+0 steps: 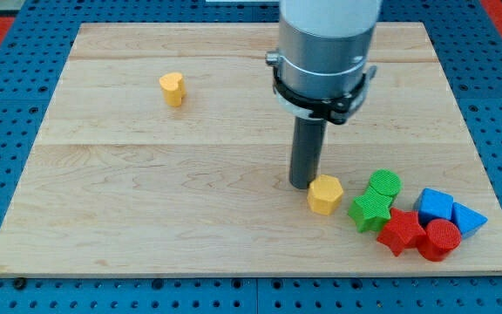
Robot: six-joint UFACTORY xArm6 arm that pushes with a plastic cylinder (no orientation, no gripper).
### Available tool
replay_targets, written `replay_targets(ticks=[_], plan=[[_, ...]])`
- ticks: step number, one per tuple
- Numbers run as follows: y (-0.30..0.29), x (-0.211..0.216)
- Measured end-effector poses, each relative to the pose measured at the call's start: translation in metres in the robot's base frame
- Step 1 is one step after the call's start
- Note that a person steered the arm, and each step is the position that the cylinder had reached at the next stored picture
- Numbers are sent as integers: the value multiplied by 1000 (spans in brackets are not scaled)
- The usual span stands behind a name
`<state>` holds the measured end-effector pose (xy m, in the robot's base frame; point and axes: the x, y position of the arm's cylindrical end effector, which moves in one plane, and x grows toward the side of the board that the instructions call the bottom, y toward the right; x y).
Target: Slide the yellow heart towards the bottom center
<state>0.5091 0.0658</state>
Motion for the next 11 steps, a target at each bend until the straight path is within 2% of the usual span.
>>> replay_targets(ticks=[1, 2, 4, 5, 6, 7, 8, 10, 11], plan=[[25, 9], [9, -1], [-179, -67], [-264, -121], [-274, -171], [-247, -182], [-223, -172], [-121, -164], [-81, -145]])
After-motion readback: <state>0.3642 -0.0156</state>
